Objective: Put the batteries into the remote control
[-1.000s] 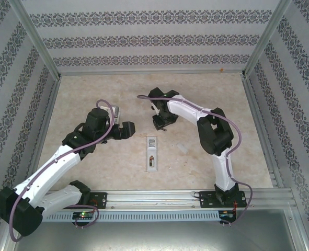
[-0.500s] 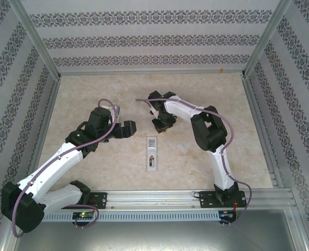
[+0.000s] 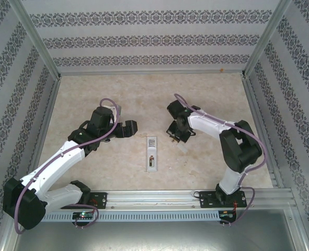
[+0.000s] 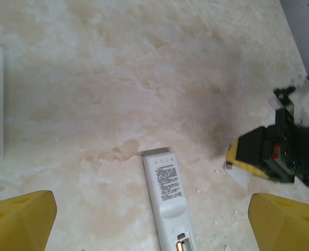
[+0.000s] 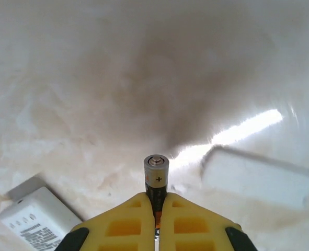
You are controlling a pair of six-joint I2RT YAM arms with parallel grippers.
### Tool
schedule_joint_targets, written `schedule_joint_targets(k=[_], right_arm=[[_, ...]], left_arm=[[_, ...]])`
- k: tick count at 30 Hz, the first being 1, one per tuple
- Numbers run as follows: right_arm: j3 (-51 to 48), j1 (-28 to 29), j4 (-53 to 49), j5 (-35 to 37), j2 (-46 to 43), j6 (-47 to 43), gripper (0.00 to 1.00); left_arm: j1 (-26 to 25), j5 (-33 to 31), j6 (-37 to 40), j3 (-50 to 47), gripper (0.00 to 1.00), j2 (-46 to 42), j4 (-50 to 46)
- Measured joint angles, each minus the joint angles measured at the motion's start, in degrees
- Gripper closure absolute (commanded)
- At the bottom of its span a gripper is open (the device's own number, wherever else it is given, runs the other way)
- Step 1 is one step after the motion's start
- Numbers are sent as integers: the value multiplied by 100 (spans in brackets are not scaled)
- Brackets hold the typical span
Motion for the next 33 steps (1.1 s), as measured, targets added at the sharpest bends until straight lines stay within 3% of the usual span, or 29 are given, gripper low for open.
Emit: schedule_joint_targets(k=[5,10,14,20,22,25,29,33], right_arm=[[39,389,-131,13,166,1810,93],[79,503,-107,4,507,2660,79],[22,498,219,-48,568,2828,66],[52,389,114,11,188,2000,64],[109,262,-42,50,-271,1344,60],[133,39,216,63,-1078,-415,57],[131,33,817,-343,-1784,-4229,58],[-177,192,798,-608,-1941,-8043,59]], left_arm=[[2,44,37,0,4,17,0],[2,57,90,0,4,26,-2],[2,57,140,0,4,9,-7],[4,35,197,0,3,-59,-11],[4,37,195,0,3,-59,-9],[4,35,192,-2,3,-90,7],[4,33,175,-103,2,-234,264],[4,17,173,-339,2,-492,608]])
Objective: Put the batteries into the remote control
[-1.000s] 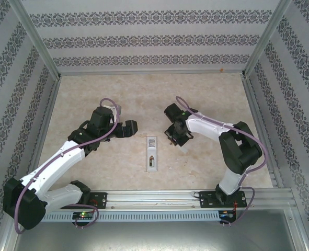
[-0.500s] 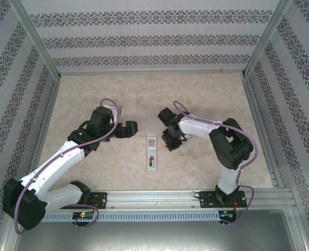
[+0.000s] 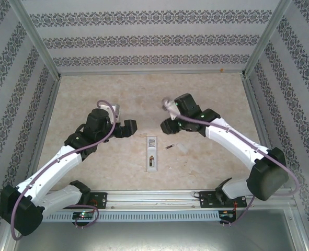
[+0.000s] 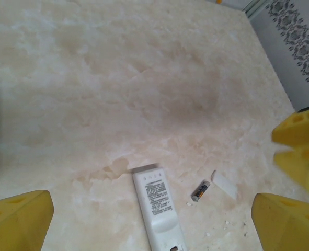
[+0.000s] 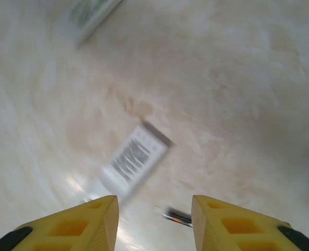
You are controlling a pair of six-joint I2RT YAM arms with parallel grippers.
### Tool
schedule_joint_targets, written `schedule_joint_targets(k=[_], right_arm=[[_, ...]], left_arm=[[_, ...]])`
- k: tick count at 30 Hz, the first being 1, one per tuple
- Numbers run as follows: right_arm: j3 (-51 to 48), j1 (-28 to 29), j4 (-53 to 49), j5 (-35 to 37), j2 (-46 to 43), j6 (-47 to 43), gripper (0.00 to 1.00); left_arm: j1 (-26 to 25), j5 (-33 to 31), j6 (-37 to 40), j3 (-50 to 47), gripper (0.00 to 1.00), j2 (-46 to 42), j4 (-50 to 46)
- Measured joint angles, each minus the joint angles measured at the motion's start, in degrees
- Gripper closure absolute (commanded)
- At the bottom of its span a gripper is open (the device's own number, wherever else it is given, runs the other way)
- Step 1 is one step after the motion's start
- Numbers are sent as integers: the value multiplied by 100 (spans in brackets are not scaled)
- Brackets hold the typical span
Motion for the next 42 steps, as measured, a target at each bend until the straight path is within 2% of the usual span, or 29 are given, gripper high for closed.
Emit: schedule_joint_targets(k=[2,5,8,11,19,32,39,42], right_arm=[[-184,-50,-326,2,177,-1733,59],[-354,-216,-636,-63,535,-3528,58],[-428,-358,-710,-245,745,-4597,57],[-378,-391,-708,-330,1078,-5233,57],[-74,-391,-695,-450,1954,-5914,57],[142,-363,-693,-529,2297,-6186,60],[129,-181,-584,-269,2446,-6183,69],[114,-120,-509,-140,2511,-6170,78]], left_arm=[[0,0,-2,-131,2,-140,138],[0,0,-4,-275,2,-299,262],[0,-11,-24,-313,1,-409,282],[0,-72,-70,-317,1,-494,295],[0,-223,-149,-319,0,-520,295],[0,-326,-149,-319,0,-520,295],[0,-321,-146,-317,0,-514,293],[0,-317,-144,-319,0,-498,286]])
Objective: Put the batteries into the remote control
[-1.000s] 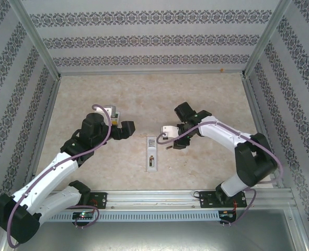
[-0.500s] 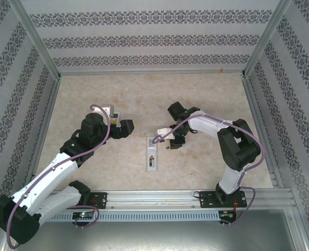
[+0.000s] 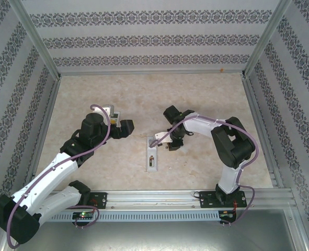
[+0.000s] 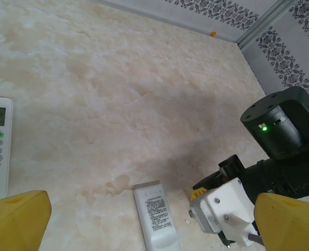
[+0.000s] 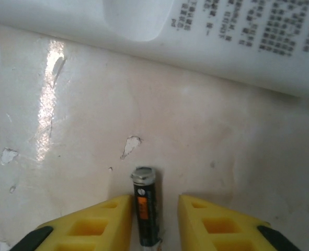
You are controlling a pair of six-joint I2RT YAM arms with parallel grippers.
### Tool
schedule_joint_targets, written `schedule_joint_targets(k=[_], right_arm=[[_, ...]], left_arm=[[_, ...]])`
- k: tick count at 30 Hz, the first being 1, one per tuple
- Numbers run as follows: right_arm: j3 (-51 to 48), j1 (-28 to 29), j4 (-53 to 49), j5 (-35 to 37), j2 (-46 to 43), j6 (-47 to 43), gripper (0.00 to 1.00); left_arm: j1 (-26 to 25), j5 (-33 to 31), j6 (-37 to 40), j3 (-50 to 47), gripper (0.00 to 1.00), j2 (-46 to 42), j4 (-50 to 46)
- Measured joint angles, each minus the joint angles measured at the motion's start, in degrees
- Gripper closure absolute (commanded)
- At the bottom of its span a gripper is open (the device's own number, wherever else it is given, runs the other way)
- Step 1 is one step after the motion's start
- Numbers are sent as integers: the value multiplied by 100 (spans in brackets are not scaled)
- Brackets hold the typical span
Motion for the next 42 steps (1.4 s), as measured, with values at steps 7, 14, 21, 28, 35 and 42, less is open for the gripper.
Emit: schedule_joint_targets(k=[7,14,21,28,35,42], right_arm=[[-74,17,68,87,-63,52,83],[-107,96,245,282,-678,1759,87],[-192,612,577,474,-2087,5783,95],[-898,1198,702,136,-2465,10253,90],[-863,1576,599,-13,-1818,12181,91],[-273,1886,422,-13,-721,12854,92]], left_arm=[[0,83,-4,0,0,0,-133],[0,96,-59,26,0,129,-260],[0,61,-258,498,0,894,-413],[0,334,-249,1156,0,1473,-645],[138,898,-2,1263,0,1864,-645],[210,1268,170,1257,0,1751,-647]])
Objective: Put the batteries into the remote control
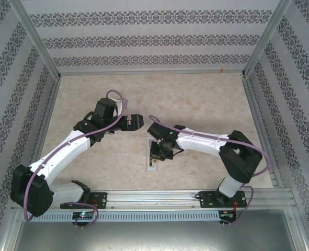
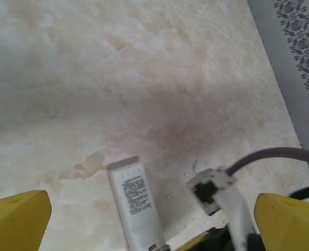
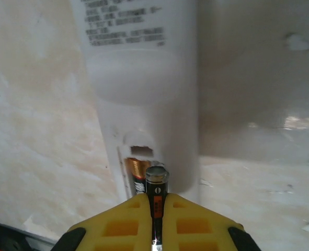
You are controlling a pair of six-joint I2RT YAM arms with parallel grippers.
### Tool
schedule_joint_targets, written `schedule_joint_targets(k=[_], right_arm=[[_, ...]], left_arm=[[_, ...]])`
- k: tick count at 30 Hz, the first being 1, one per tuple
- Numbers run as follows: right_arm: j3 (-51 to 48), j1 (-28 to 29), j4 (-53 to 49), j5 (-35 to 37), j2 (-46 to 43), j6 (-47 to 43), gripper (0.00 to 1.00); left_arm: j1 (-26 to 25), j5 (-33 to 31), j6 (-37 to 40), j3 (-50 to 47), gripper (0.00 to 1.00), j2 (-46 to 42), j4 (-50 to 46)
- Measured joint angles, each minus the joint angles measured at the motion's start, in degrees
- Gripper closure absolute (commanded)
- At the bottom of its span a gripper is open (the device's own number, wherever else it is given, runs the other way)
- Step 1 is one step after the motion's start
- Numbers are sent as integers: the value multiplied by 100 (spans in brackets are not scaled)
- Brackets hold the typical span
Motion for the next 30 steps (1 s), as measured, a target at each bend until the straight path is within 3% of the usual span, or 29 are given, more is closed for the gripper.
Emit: schedule_joint_targets(k=[9,30], right_arm=[[673,450,-243,103,566,254,93],[564,522,-704,608,282,236,93]], left_arm=[[144,61,144,-125,0,-306,0],[164,295,133,-345,0,-372,7]])
